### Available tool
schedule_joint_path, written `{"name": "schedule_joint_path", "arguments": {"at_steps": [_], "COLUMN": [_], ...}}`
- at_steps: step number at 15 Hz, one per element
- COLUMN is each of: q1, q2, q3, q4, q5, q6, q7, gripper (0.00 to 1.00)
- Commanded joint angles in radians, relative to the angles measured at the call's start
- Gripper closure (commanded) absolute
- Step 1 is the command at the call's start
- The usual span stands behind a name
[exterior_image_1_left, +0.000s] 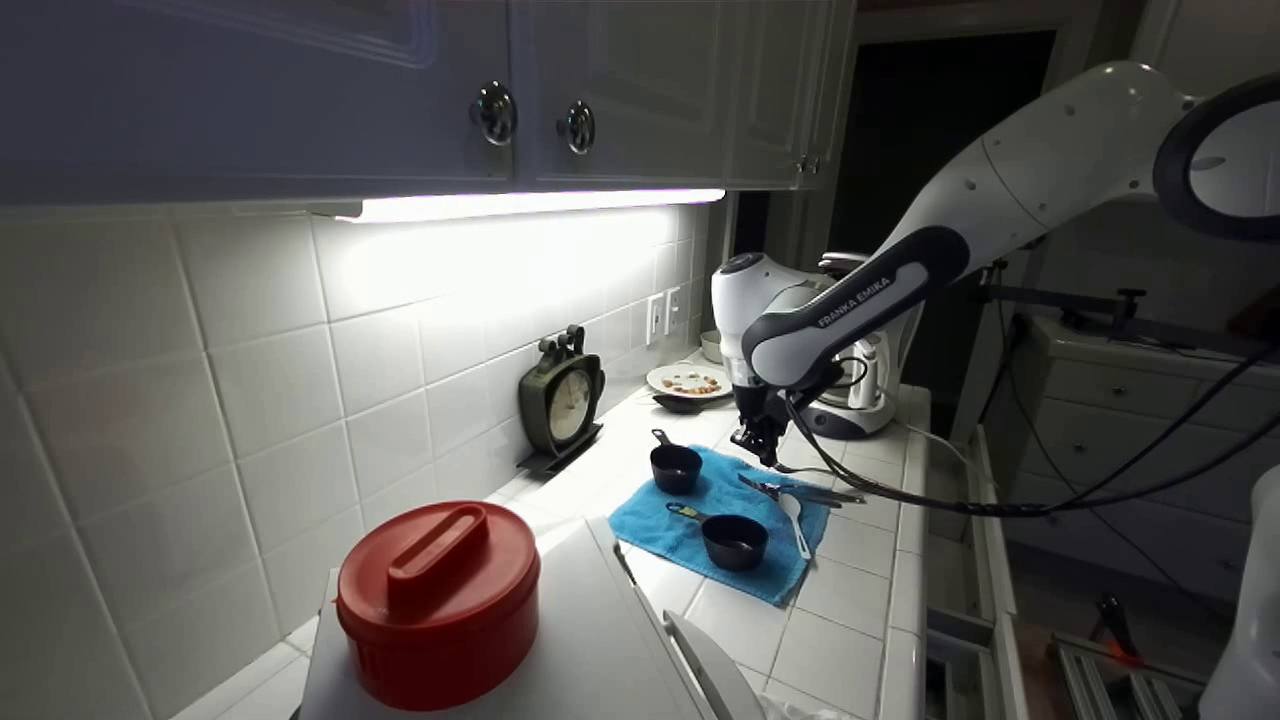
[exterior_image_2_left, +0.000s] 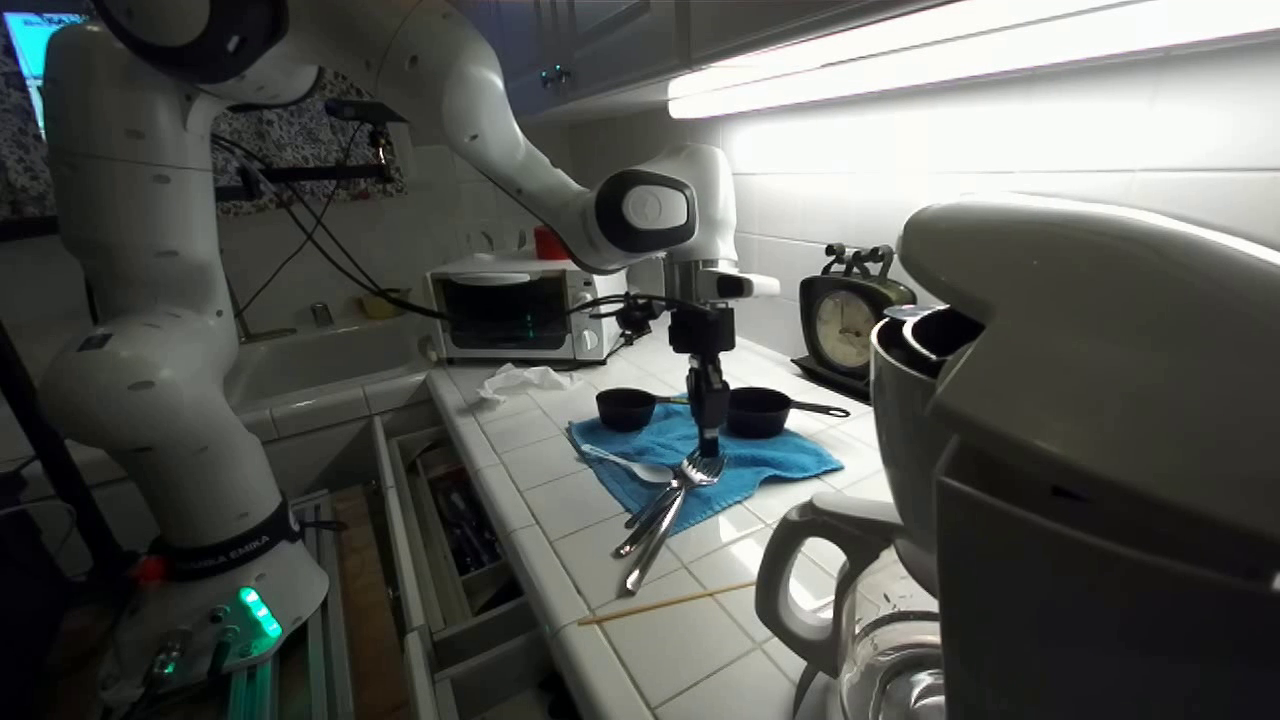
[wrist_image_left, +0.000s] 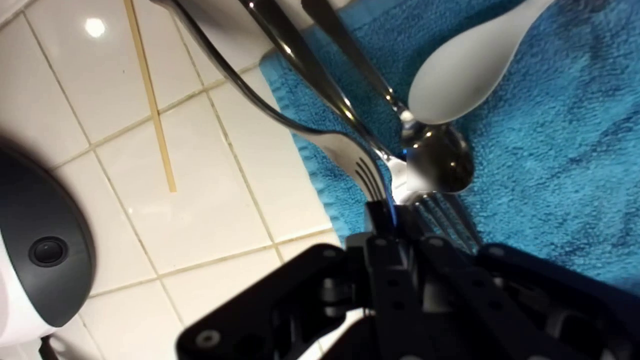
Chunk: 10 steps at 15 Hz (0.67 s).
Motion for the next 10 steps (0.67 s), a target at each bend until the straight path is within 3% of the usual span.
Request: {"name": "schedule_joint_path", "arguments": {"at_steps": [1,10], "q1": [-0.008,0.008], "q2": [0.018,0.075], "q3": [-0.005,-0.012], "q4": [-0.005,0.021], "q5": [-0.012,-0.003], "q6": [0.063,0.137], "q7": [0.045,0.112], "gripper": [0.95,0.94]}}
